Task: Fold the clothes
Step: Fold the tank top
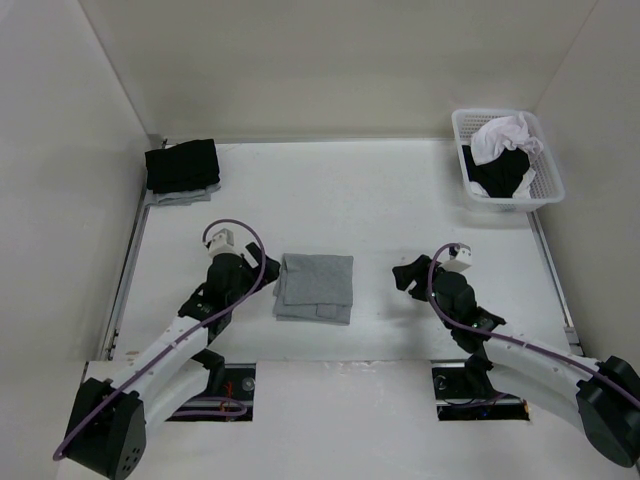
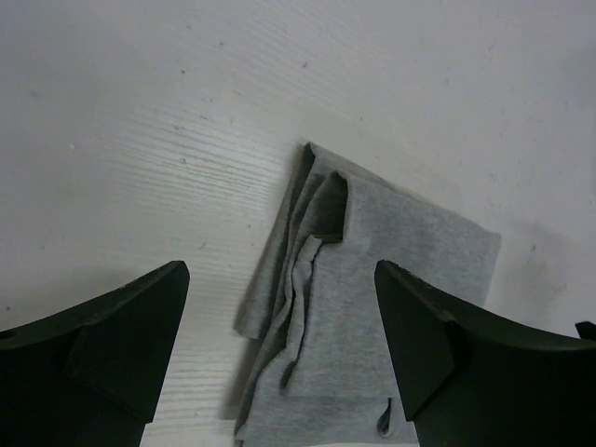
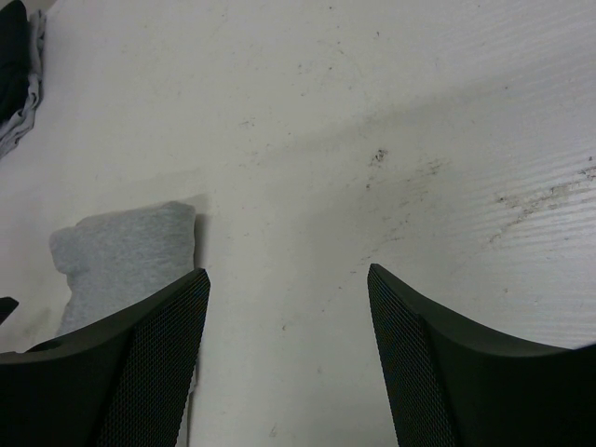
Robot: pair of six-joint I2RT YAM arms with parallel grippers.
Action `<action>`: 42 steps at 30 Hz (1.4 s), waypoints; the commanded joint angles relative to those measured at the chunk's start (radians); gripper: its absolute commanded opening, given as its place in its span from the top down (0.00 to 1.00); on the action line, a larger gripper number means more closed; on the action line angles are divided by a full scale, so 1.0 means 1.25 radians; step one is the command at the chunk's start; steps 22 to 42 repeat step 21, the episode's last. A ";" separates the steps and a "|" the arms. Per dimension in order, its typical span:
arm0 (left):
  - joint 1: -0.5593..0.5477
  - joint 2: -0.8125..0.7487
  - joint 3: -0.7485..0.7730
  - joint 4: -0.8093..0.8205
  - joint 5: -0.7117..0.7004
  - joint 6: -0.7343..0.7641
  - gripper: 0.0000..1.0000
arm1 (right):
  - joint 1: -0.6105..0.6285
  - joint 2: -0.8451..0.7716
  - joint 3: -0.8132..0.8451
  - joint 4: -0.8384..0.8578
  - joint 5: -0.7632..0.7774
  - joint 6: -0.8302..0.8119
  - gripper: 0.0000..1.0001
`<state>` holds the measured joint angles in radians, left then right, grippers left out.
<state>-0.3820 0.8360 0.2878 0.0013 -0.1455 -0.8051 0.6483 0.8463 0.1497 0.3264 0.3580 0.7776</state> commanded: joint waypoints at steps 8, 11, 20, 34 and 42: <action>-0.020 -0.038 -0.020 0.057 0.040 0.019 0.15 | 0.000 0.003 0.021 0.053 -0.007 -0.011 0.27; -0.014 -0.045 -0.002 0.032 0.027 0.017 0.13 | 0.000 0.003 0.023 0.053 -0.007 -0.011 0.27; -0.019 0.005 0.019 0.016 0.008 0.017 0.17 | 0.000 0.000 0.021 0.053 -0.007 -0.011 0.26; -0.021 0.000 0.018 0.017 0.004 0.017 0.15 | 0.000 0.000 0.021 0.053 -0.007 -0.011 0.26; -0.021 0.000 0.018 0.017 0.004 0.017 0.15 | 0.000 0.000 0.021 0.053 -0.007 -0.011 0.26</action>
